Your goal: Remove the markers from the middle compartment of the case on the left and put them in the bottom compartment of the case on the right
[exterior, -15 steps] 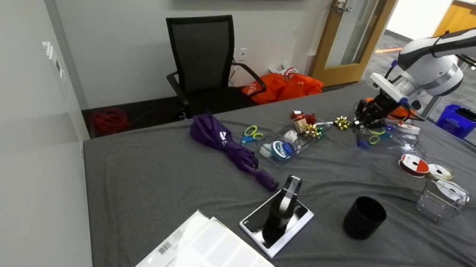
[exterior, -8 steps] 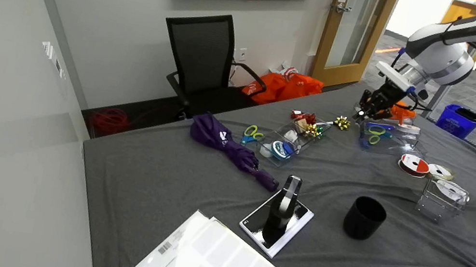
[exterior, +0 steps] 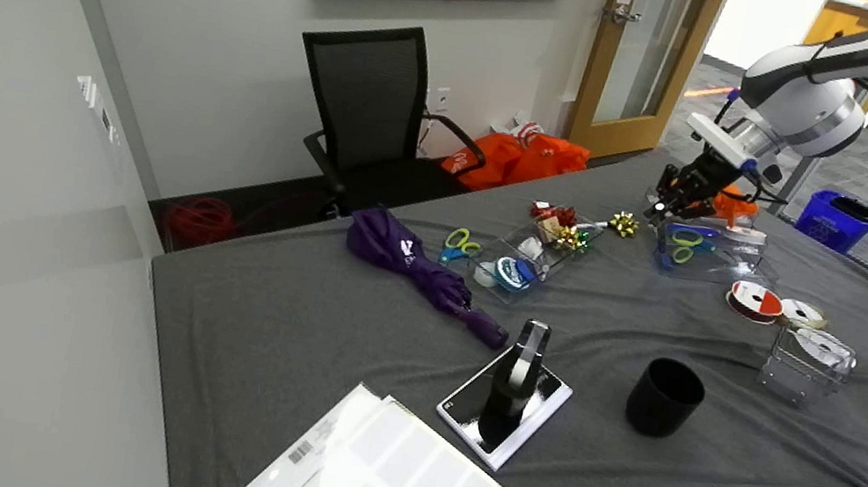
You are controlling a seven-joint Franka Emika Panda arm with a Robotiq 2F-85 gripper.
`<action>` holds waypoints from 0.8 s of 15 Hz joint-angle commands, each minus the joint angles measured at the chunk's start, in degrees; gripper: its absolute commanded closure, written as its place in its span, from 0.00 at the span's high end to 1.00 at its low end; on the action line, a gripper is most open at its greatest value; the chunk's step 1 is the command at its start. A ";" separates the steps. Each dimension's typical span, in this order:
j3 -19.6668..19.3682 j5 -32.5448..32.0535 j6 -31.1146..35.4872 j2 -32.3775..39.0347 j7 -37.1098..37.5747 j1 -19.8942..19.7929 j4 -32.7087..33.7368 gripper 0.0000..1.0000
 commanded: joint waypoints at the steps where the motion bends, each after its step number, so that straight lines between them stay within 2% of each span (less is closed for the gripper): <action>1: -1.26 0.22 3.85 -2.27 2.80 0.52 -3.10 0.04; 5: -4.06 -2.47 7.10 -0.74 13.50 1.34 -1.84 0.04; 8: -4.67 -4.75 7.28 0.35 19.96 0.59 -0.79 0.04; 12: -3.68 -7.06 6.12 2.81 20.29 -2.06 1.26 0.04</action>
